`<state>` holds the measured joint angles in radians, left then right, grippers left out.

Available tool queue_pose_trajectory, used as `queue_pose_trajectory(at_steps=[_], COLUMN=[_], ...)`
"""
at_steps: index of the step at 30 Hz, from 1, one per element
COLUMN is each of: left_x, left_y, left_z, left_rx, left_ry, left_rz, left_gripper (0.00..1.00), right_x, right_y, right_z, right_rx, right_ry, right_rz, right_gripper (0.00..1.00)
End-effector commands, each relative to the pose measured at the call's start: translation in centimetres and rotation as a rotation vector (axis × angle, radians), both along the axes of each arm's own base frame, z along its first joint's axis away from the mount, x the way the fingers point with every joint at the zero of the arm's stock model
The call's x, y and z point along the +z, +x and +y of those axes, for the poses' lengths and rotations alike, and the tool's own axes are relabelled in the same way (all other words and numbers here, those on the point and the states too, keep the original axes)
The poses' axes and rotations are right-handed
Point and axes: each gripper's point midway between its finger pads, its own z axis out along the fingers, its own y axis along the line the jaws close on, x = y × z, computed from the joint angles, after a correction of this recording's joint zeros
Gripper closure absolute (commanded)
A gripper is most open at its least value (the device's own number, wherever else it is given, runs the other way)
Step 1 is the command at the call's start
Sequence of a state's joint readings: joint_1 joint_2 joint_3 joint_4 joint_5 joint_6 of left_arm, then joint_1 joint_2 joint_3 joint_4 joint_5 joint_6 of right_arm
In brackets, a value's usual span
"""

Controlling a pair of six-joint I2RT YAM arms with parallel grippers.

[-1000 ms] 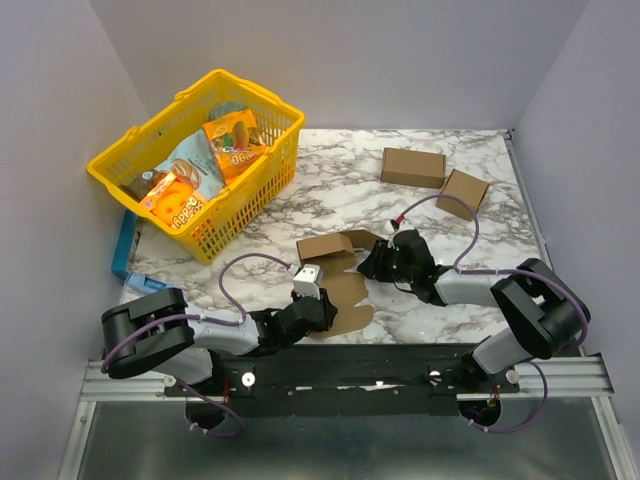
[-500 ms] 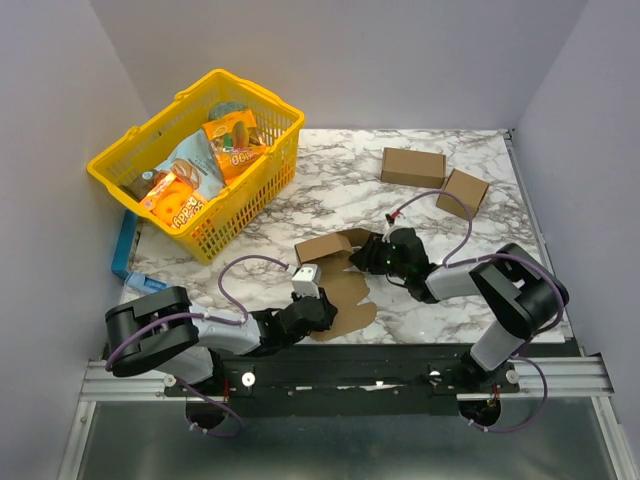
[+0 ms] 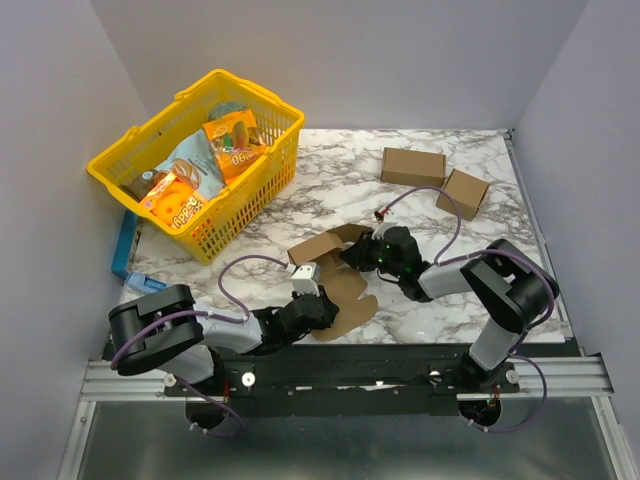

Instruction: Fold the paper box

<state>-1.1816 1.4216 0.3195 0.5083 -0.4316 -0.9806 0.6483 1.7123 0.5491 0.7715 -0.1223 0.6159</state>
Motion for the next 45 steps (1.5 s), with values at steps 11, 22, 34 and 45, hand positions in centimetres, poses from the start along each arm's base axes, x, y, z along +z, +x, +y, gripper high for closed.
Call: queue_pose_trajectory(at_steps=[11, 22, 34, 45], left_x=[-2.9, -3.0, -4.4, 1.3], left_y=[-0.8, -0.8, 0.8, 3.6], left_z=[1.9, 2.0, 2.0, 0.4], left_rx=[0.003, 0.004, -0.227, -0.346], left_ry=[0.096, 0.092, 0.170, 0.291], left_rz=[0.073, 0.080, 0.028, -0.196], left_gripper=[0.72, 0.73, 0.71, 0.51], right_x=[0.2, -0.1, 0.5, 4.7], right_y=[-0.9, -1.0, -4.1, -2.4], right_z=[2.9, 3.1, -3.8, -6.5], right_rx=[0.075, 0.070, -0.106, -0.078], right_ry=[-0.032, -0.071, -0.182, -0.235], right_rz=[-0.101, -0.152, -0.027, -0.062], right_gripper=[0.78, 0.77, 0.38, 0.19])
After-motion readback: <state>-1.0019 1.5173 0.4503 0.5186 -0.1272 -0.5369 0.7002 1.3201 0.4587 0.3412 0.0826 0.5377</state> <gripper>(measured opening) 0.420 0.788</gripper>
